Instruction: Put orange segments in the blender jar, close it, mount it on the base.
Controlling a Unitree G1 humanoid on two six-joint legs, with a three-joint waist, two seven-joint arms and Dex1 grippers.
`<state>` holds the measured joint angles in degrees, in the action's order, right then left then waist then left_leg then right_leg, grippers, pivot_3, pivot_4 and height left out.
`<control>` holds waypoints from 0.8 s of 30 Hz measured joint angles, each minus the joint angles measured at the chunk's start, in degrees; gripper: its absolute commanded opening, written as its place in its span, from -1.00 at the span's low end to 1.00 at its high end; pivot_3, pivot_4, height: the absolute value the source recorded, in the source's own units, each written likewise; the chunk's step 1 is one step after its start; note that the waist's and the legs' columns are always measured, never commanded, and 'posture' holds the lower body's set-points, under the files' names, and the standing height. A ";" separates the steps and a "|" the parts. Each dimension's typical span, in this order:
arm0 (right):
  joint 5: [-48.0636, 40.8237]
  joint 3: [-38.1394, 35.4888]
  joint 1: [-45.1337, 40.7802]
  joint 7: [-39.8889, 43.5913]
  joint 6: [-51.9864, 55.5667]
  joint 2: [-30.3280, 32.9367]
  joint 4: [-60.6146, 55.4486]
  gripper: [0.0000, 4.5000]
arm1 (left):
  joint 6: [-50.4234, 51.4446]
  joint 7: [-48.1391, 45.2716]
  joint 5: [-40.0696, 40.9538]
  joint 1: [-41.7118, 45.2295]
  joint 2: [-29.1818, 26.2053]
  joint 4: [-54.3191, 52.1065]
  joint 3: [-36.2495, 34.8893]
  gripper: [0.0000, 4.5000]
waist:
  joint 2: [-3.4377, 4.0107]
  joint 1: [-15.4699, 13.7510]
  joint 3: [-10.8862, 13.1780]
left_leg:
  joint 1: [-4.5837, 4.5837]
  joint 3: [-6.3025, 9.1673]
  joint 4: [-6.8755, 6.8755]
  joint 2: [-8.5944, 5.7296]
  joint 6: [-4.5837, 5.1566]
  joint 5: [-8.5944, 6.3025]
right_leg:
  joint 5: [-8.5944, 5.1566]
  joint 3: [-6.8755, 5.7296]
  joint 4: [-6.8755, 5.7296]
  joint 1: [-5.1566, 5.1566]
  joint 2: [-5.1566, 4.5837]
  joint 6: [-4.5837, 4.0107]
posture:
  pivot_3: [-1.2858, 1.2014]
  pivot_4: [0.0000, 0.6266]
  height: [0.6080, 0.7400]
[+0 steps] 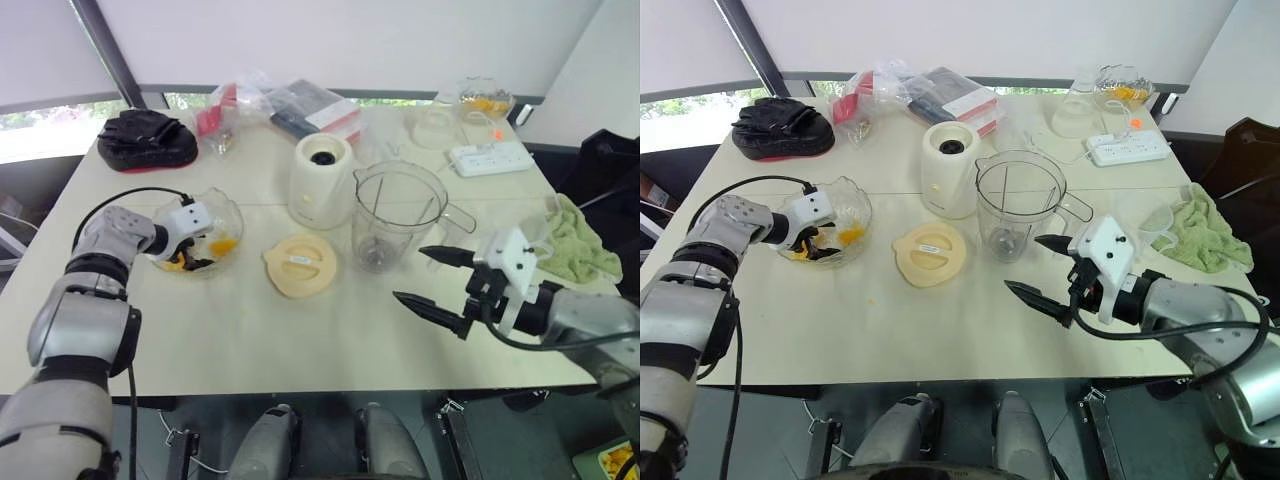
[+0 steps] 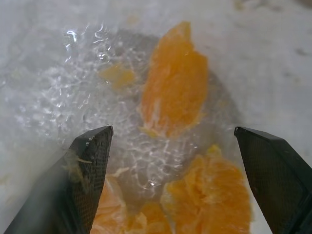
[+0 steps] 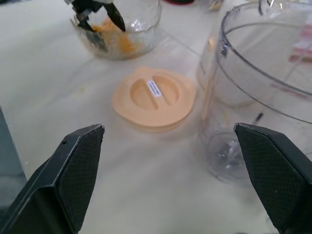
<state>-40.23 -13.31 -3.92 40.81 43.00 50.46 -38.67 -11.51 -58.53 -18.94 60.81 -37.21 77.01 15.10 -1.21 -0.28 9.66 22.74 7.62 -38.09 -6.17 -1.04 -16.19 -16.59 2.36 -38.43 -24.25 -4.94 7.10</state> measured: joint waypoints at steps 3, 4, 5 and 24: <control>-0.56 0.04 -1.33 2.14 0.42 1.33 1.18 0.99 | 0.10 1.87 -1.25 0.29 1.11 0.34 -0.03 0.86 | -0.01 -0.09 0.00 | 0.02 0.01 0.00 0.00 0.00 0.00 | 0.00 -0.01 0.00 -0.01 -0.02 0.00 | 0.03 -0.52 1.00; -0.58 0.07 -1.78 2.59 0.44 1.65 1.54 0.99 | 0.18 2.41 -1.67 0.51 1.39 0.43 -0.04 0.86 | -0.01 -0.13 0.00 | 0.02 0.00 -0.01 0.00 -0.01 0.00 | 0.01 -0.01 0.00 -0.01 -0.02 0.01 | 0.03 -0.52 1.00; -0.58 0.07 -2.26 2.97 0.44 1.85 1.92 0.99 | 0.30 2.93 -1.83 0.67 1.63 0.46 -0.07 0.86 | -0.01 -0.15 0.00 | 0.02 0.00 -0.01 -0.01 -0.01 0.01 | 0.01 -0.01 0.00 -0.01 -0.03 0.02 | 0.03 -0.52 1.00; -0.27 0.52 -3.82 4.26 0.49 2.50 2.94 1.00 | 1.20 9.96 -2.35 0.92 4.24 0.53 -0.43 0.61 | -0.02 -0.60 -0.05 | 0.02 0.00 -0.10 -0.05 -0.06 0.04 | 0.04 -0.01 -0.02 0.06 -0.07 0.07 | 0.03 -0.52 1.00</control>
<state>-40.50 -12.79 -7.74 45.07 43.48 52.96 -35.73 -10.31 -48.58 -21.29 61.72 -32.97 77.53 14.67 -1.23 -0.88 9.61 22.76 7.63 -38.19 -6.22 -1.10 -16.15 -16.55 2.35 -38.45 -24.19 -5.01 7.17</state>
